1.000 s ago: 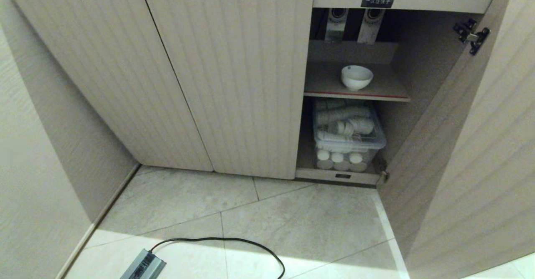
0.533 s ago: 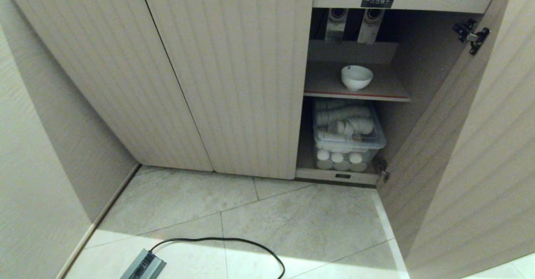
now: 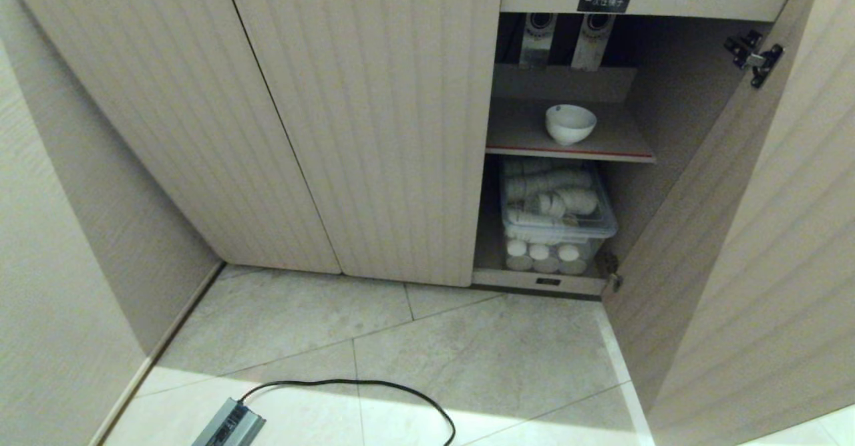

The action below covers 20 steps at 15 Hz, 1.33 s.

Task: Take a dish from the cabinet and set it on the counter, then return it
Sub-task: Close the cabinet door

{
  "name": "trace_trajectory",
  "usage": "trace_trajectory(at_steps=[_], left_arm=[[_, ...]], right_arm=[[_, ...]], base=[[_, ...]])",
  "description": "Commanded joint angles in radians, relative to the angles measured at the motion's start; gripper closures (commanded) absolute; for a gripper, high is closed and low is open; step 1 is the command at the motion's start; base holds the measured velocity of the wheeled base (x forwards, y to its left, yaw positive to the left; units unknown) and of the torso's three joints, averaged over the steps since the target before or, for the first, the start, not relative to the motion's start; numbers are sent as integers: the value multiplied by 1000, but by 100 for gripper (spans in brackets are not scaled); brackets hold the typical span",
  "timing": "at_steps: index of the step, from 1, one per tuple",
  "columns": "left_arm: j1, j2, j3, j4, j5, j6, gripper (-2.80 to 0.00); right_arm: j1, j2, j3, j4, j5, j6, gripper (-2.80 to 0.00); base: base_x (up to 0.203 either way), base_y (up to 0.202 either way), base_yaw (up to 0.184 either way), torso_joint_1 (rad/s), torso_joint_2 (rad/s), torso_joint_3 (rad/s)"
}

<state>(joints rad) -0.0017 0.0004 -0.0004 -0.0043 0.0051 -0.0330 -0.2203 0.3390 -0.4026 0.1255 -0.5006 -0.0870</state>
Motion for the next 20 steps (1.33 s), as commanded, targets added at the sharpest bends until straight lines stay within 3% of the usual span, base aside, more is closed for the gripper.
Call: trace_trajectory(at_steps=[1, 5, 7, 12, 15, 20], left_arm=[[0, 0, 0, 0, 1, -1, 0], [0, 0, 0, 0, -1, -1, 0], [0, 0, 0, 0, 1, -1, 0], [0, 0, -1, 0, 1, -1, 0], [0, 0, 0, 0, 1, -1, 0], [0, 0, 0, 0, 1, -1, 0]], right_arm=[[-113, 96, -25, 2, -1, 4, 0], [-217, 247, -79, -23, 58, 9, 0], [-230, 294, -104, -66, 99, 21, 0], [-232, 350, -122, -198, 344, 173, 0], [-234, 353, -125, -193, 347, 168, 0], [-366, 375, -138, -241, 340, 139, 0]], base=[[0, 0, 0, 0, 0, 0], [0, 0, 0, 0, 0, 0], [0, 0, 0, 0, 0, 0], [0, 0, 0, 0, 0, 0], [0, 0, 0, 0, 0, 0], [0, 0, 0, 0, 0, 0]])
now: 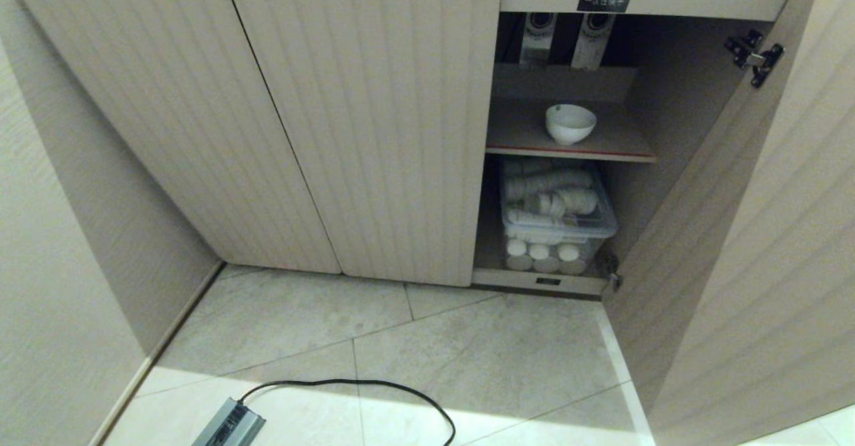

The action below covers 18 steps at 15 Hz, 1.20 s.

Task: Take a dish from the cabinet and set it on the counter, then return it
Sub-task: Close the cabinet door

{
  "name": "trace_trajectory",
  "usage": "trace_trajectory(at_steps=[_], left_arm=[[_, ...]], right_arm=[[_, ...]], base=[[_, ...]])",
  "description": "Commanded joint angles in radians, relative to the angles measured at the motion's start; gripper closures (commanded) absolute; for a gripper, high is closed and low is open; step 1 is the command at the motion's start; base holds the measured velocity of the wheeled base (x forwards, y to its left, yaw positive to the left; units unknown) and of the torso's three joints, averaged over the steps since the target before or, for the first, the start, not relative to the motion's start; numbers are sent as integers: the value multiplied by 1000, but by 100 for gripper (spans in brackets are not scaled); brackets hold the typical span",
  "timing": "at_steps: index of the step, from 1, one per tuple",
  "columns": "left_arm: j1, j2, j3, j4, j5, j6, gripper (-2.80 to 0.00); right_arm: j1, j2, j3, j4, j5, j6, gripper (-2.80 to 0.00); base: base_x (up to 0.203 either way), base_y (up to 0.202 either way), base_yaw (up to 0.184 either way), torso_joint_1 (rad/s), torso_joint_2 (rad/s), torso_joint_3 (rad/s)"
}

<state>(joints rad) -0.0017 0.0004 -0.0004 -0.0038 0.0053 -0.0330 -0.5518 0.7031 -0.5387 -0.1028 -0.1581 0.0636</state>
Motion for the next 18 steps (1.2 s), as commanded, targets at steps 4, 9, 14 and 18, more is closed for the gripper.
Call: trace_trajectory(at_steps=[4, 9, 14, 18], left_arm=[[0, 0, -1, -1, -1, -1, 0], [0, 0, 0, -1, 1, -1, 0], [0, 0, -1, -1, 1, -1, 0], [0, 0, -1, -1, 1, -1, 0]], right_arm=[[-69, 3, 10, -72, -13, -45, 0], [-68, 10, 34, -78, -8, -35, 0], [11, 51, 54, -91, 74, -29, 0], [128, 81, 55, -106, 99, -3, 0]], base=[[0, 0, 0, 0, 0, 0], [0, 0, 0, 0, 0, 0], [0, 0, 0, 0, 0, 0], [0, 0, 0, 0, 0, 0]])
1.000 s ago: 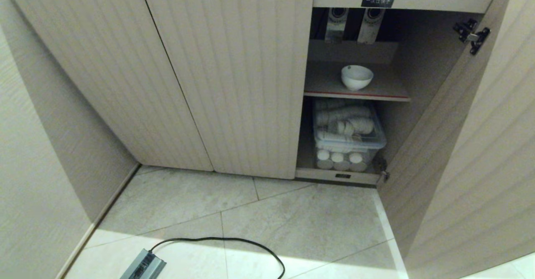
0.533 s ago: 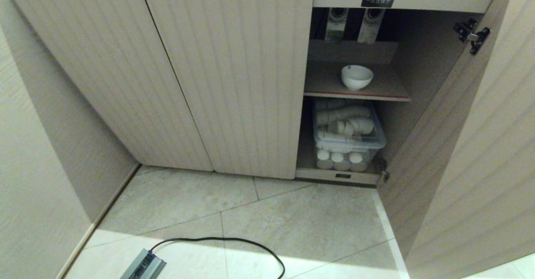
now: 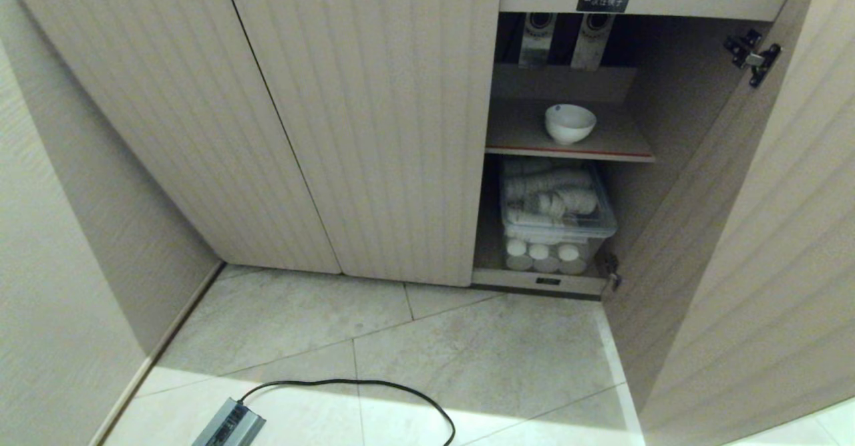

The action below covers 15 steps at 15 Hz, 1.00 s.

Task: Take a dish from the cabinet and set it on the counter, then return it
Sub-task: Close the cabinet door

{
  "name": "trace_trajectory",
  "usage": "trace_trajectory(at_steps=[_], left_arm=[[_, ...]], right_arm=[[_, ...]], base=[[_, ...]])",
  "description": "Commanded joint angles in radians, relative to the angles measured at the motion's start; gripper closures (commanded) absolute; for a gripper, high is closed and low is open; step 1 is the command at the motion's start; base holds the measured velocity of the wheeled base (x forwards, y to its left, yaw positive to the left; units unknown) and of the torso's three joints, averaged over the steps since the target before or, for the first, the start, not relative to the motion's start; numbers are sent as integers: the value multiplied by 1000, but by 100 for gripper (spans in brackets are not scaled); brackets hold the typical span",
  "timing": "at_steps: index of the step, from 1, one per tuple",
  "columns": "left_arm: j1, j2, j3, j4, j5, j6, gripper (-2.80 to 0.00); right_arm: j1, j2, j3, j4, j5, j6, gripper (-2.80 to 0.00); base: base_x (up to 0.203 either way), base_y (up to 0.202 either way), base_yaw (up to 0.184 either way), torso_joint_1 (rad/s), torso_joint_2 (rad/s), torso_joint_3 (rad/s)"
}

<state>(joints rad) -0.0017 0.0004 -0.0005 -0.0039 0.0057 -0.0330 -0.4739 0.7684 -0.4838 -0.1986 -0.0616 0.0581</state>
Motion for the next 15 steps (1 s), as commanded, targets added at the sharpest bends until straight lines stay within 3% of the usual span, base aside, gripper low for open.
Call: trace_trajectory(at_steps=[1, 5, 11, 15], left_arm=[[0, 0, 0, -1, 0, -1, 0], [0, 0, 0, -1, 0, -1, 0], [0, 0, 0, -1, 0, -1, 0], [0, 0, 0, -1, -1, -1, 0]], right_arm=[[90, 17, -2, -16, 2, 11, 0], [289, 7, -17, -21, -8, 105, 0], [552, -54, 11, -2, -15, 173, 0], [622, -50, 14, 85, -18, 217, 0]], base=[[0, 0, 0, 0, 0, 0], [0, 0, 0, 0, 0, 0], [0, 0, 0, 0, 0, 0], [0, 0, 0, 0, 0, 0]])
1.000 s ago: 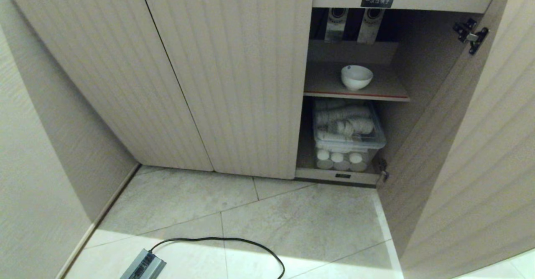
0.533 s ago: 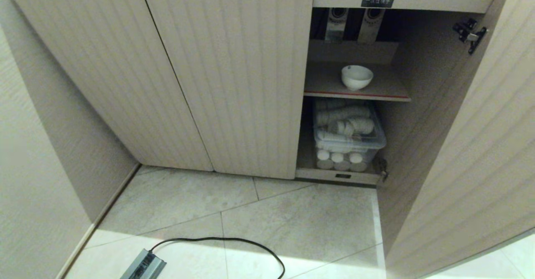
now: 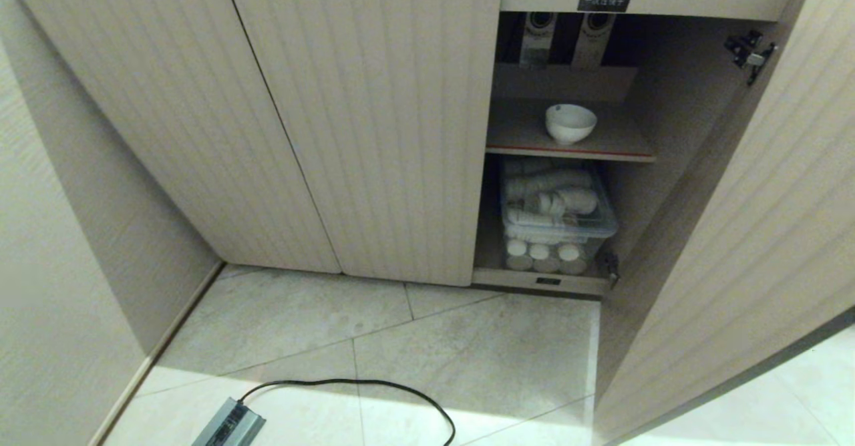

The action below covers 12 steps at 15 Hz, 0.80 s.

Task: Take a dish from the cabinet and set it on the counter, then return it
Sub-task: Close the cabinet door

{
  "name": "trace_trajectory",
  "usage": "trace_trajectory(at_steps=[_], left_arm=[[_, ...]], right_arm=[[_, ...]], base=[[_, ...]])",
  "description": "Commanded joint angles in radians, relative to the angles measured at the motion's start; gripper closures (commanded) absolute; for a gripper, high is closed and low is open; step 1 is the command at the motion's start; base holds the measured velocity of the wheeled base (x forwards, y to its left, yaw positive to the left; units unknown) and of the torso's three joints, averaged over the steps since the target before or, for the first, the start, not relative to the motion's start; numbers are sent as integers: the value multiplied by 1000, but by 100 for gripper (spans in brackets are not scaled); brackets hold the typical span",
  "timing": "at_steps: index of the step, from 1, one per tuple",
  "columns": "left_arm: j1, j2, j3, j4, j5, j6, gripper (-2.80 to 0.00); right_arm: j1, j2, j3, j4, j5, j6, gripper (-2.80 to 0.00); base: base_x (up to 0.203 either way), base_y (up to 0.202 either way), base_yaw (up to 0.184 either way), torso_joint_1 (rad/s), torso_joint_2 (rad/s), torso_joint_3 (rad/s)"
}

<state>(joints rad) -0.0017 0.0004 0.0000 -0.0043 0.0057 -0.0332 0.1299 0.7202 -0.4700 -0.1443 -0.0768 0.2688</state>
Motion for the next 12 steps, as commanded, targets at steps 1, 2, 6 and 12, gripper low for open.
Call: trace_trajectory(at_steps=[1, 2, 6, 12], left_arm=[[0, 0, 0, 0, 0, -1, 0], [0, 0, 0, 0, 0, -1, 0], [0, 0, 0, 0, 0, -1, 0], [0, 0, -2, 0, 0, -1, 0]], right_arm=[[18, 15, 0, 56, -2, 8, 0], [14, 38, -2, 89, -3, 9, 0], [9, 152, -7, 101, -3, 22, 0], [9, 260, -62, 105, 6, 58, 0]], base=[[0, 0, 0, 0, 0, 0], [0, 0, 0, 0, 0, 0], [0, 0, 0, 0, 0, 0], [0, 0, 0, 0, 0, 0]])
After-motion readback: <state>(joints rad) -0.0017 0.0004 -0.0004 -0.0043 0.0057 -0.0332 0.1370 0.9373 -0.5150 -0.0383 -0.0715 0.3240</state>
